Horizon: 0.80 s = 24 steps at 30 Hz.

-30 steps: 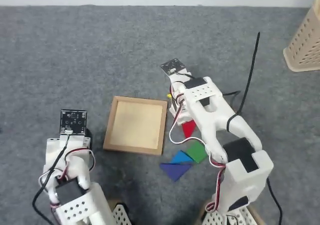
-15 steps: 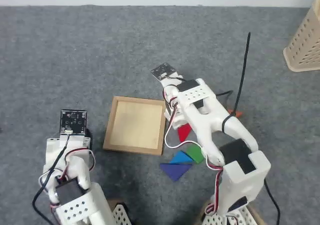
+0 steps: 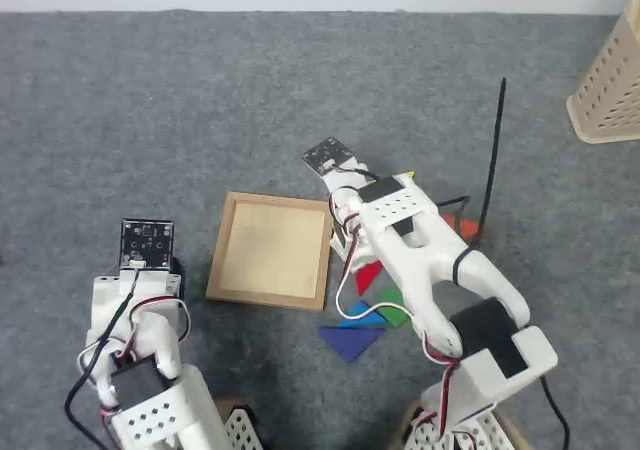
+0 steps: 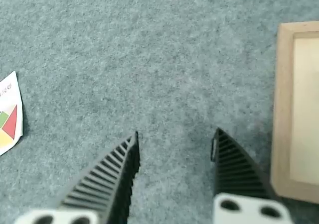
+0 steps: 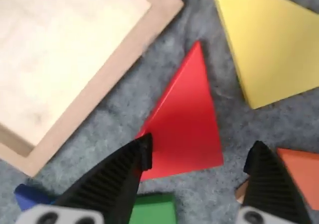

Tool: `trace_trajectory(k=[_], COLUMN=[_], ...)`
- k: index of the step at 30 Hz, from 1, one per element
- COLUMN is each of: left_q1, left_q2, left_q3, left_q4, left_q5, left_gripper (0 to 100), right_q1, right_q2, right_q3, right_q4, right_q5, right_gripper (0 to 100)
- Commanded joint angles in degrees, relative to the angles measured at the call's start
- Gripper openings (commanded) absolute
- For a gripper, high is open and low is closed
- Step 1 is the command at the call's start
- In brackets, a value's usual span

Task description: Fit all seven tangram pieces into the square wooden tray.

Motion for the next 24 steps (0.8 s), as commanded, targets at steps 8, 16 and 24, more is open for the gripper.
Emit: trace_trajectory(k=[8, 16, 24], left_q1=[0.26, 0.26, 0.26], left_q2=[-0.53, -0.53, -0.53], left_q3=[-0.31, -0.31, -0.31], left_q4=[0.09, 0.09, 0.09], left_q5=[-0.44, -0.44, -0.44], left_gripper=[22, 22, 22], right_q1=[-2.42, -2.59, 0.4], right_q2=[5.23, 7.34, 3.3], right_q3=[-2.11, -4.66, -7.03], right_q4=[-0.22, 2.15, 4.7], right_q5=[0.53, 0.79, -0.88], right_gripper=[31.4, 31.4, 31.4])
